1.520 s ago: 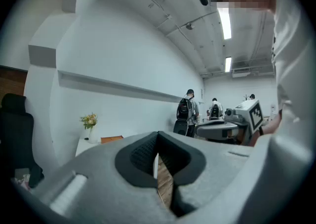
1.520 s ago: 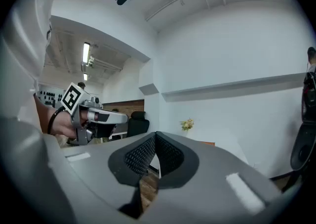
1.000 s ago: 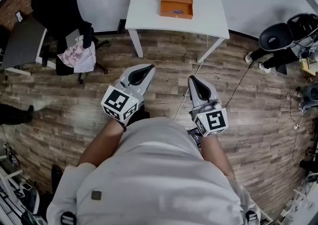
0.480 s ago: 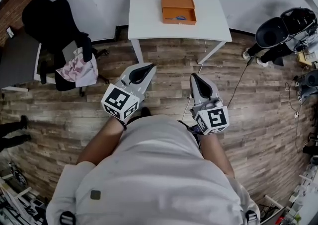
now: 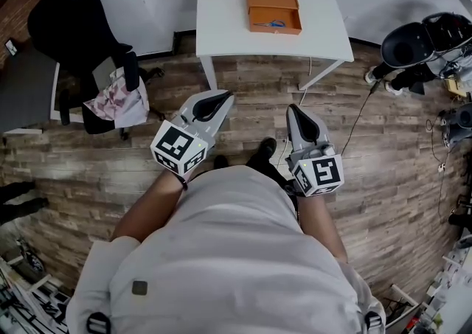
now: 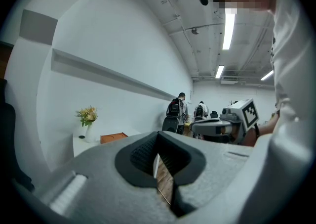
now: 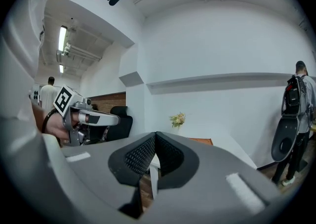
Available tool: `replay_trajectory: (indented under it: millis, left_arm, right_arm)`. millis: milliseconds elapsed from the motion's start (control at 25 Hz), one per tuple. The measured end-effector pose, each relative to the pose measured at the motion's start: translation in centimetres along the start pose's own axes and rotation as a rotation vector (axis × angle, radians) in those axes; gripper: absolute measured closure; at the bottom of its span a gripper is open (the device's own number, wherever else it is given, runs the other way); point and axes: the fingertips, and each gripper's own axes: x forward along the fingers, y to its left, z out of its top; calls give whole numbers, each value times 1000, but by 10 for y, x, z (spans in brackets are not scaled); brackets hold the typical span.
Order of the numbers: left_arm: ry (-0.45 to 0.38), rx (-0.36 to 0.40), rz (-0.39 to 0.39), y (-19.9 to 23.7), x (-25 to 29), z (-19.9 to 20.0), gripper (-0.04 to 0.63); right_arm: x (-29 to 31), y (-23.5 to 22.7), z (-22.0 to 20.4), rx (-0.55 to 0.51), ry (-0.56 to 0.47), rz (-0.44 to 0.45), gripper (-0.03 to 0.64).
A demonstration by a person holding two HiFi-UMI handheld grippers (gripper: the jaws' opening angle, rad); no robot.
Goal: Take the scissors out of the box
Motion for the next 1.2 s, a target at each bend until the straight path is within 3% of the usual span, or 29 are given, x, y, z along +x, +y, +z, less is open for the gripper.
replay_trajectory:
  millis: [240, 800, 1200]
  left_arm:
    - [13, -9, 39, 16, 34, 3, 592]
    - [13, -9, 152, 20, 163, 27, 592]
    - [42, -27, 211, 22, 210, 23, 592]
  right_arm:
    - [26, -37, 5, 6, -12, 43, 606]
    - [65, -176, 15, 19, -19, 164, 606]
    - [77, -232, 3, 58, -7, 211, 606]
